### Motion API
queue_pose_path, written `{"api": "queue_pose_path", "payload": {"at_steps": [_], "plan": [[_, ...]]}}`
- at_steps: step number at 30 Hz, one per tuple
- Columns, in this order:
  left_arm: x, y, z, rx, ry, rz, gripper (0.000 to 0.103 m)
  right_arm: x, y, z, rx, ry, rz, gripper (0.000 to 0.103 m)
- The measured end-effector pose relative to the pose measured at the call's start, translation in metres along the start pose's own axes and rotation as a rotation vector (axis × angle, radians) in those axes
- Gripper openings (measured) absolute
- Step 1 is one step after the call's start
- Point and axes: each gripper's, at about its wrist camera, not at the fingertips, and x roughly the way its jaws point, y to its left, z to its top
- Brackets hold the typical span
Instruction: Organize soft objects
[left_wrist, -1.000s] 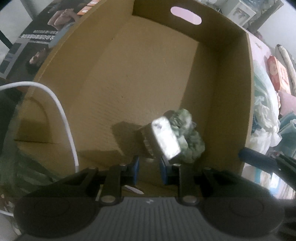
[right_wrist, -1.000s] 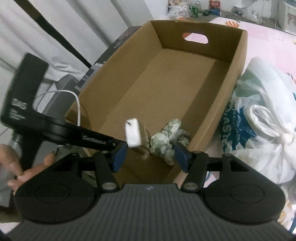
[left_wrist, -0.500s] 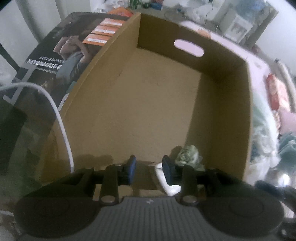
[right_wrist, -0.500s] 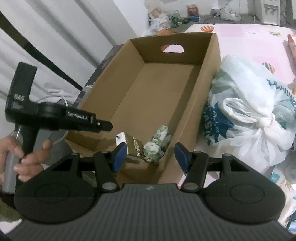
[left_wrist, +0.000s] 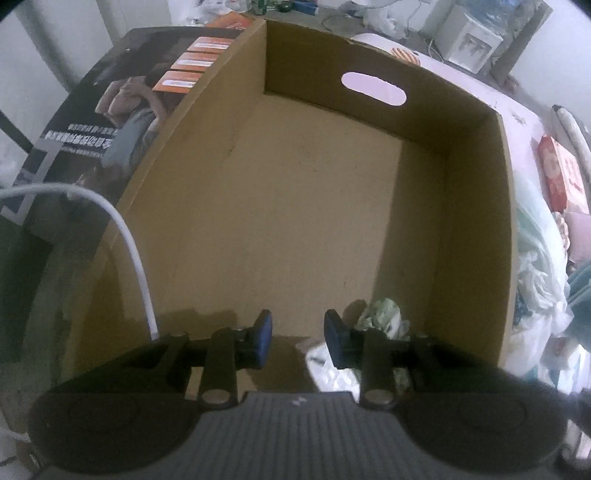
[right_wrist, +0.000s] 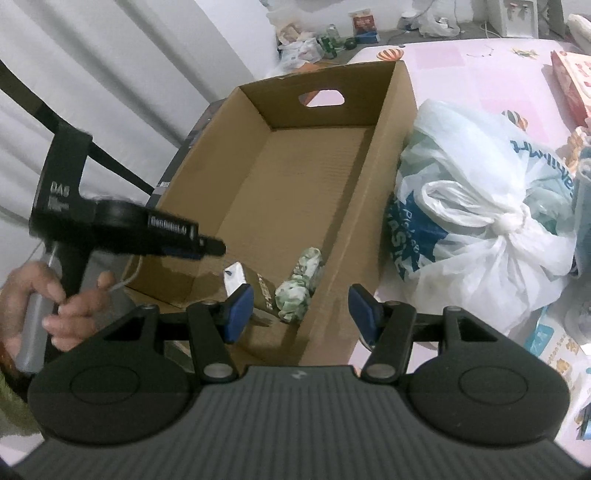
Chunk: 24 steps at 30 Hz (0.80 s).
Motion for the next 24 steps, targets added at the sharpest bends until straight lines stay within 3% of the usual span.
{"api": "queue_pose_path", "payload": {"at_steps": [3, 7, 15, 24], "plan": [[0.014, -0.011, 0.003, 0.046, 0.035, -0.029, 0.032, 0.0, -0.002, -0.003, 0.007, 0.0, -0.001, 0.057], [0.035, -0.014, -0.01, 0.055, 0.152, 0.008, 0.032, -0.001, -0.001, -0.007, 0.017, 0.001, -0.001, 0.057], [0.037, 0.007, -0.033, 0.065, 0.2, 0.091, 0.032, -0.002, -0.004, -0.01, 0.031, -0.003, 0.003, 0.057], [0.058, 0.002, -0.022, 0.059, 0.23, 0.063, 0.041, -0.004, -0.009, -0.015, 0.042, -0.006, 0.001, 0.057]]}}
